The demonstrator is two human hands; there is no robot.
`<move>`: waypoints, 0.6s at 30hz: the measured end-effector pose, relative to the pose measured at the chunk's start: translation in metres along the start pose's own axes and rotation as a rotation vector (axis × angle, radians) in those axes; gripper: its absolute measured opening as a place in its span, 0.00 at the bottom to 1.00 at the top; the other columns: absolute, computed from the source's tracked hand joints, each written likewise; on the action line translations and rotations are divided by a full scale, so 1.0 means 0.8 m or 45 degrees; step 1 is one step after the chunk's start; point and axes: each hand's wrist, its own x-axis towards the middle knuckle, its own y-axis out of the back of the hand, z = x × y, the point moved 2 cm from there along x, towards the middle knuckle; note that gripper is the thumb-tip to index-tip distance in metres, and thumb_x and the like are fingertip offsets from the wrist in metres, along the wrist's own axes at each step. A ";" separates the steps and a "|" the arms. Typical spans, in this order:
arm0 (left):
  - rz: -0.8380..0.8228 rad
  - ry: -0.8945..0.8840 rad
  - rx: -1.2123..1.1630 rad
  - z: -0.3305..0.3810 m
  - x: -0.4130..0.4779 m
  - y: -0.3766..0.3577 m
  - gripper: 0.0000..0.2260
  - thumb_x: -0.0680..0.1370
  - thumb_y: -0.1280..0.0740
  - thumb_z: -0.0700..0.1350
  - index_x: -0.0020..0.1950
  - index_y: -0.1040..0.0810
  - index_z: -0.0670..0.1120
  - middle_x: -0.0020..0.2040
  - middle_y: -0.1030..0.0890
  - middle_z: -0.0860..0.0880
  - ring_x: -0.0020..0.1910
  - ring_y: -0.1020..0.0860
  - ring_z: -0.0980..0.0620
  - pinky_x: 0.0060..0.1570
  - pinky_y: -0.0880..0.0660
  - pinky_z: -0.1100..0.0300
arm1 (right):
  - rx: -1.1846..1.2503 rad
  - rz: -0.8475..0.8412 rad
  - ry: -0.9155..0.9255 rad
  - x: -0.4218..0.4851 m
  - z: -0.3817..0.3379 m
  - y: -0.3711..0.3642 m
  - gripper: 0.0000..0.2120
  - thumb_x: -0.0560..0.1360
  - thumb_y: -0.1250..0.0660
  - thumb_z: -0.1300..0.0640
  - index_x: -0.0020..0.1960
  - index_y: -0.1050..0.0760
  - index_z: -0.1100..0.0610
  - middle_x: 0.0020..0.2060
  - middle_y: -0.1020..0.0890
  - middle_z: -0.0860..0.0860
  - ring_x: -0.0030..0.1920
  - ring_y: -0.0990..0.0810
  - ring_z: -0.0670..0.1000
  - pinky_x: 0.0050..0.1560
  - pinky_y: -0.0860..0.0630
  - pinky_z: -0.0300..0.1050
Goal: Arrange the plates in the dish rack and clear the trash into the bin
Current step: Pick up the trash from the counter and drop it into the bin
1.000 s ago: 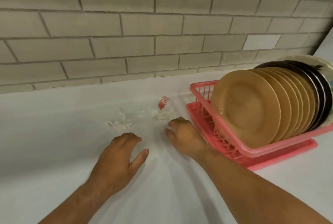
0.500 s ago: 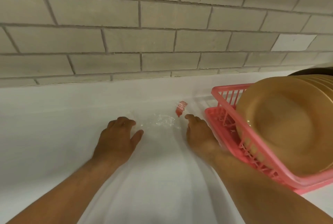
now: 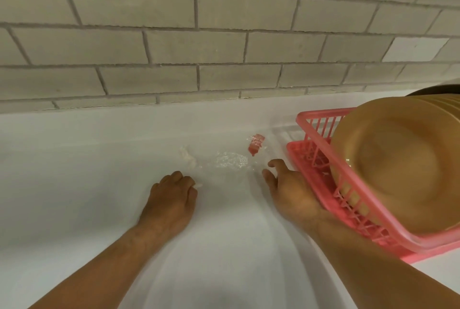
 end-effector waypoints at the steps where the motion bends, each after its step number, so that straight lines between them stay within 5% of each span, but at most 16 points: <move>1: 0.004 0.011 -0.012 -0.001 -0.001 0.002 0.13 0.81 0.46 0.49 0.42 0.27 0.49 0.39 0.33 0.55 0.42 0.31 0.52 0.45 0.35 0.56 | -0.002 -0.024 -0.005 0.004 -0.005 0.002 0.18 0.82 0.49 0.42 0.63 0.31 0.52 0.32 0.23 0.45 0.32 0.24 0.47 0.36 0.25 0.42; 4: 0.060 0.019 -0.050 0.000 -0.002 0.006 0.14 0.80 0.45 0.50 0.35 0.34 0.49 0.36 0.35 0.55 0.39 0.32 0.51 0.40 0.38 0.57 | 0.051 -0.087 -0.006 0.029 -0.020 -0.002 0.19 0.80 0.46 0.41 0.58 0.27 0.53 0.44 0.18 0.51 0.44 0.19 0.54 0.47 0.22 0.48; 9: 0.233 0.076 -0.204 -0.002 0.002 0.024 0.15 0.79 0.40 0.53 0.36 0.28 0.47 0.38 0.33 0.52 0.35 0.30 0.53 0.37 0.35 0.61 | -0.076 -0.173 0.113 0.060 -0.054 -0.024 0.21 0.79 0.42 0.41 0.68 0.33 0.49 0.57 0.22 0.56 0.56 0.22 0.61 0.51 0.27 0.49; 12: 0.307 0.107 -0.200 -0.013 0.020 0.031 0.13 0.79 0.38 0.50 0.40 0.25 0.44 0.41 0.31 0.49 0.34 0.27 0.48 0.39 0.32 0.58 | -0.133 -0.170 0.119 0.057 -0.053 -0.040 0.15 0.80 0.45 0.44 0.60 0.28 0.49 0.53 0.20 0.54 0.51 0.21 0.59 0.45 0.29 0.46; 15: 0.243 0.135 -0.132 -0.031 0.048 0.025 0.11 0.80 0.40 0.46 0.44 0.24 0.41 0.48 0.26 0.45 0.43 0.24 0.44 0.44 0.31 0.56 | -0.120 -0.171 0.142 0.043 -0.046 -0.039 0.12 0.81 0.46 0.47 0.53 0.28 0.53 0.47 0.19 0.53 0.46 0.22 0.57 0.42 0.29 0.45; 18: 0.104 0.154 -0.097 -0.034 0.073 0.015 0.14 0.82 0.44 0.44 0.64 0.26 0.45 0.58 0.22 0.43 0.57 0.24 0.43 0.56 0.30 0.54 | -0.037 -0.167 0.159 0.027 -0.037 -0.032 0.13 0.81 0.46 0.45 0.50 0.30 0.53 0.44 0.21 0.51 0.41 0.25 0.53 0.41 0.28 0.44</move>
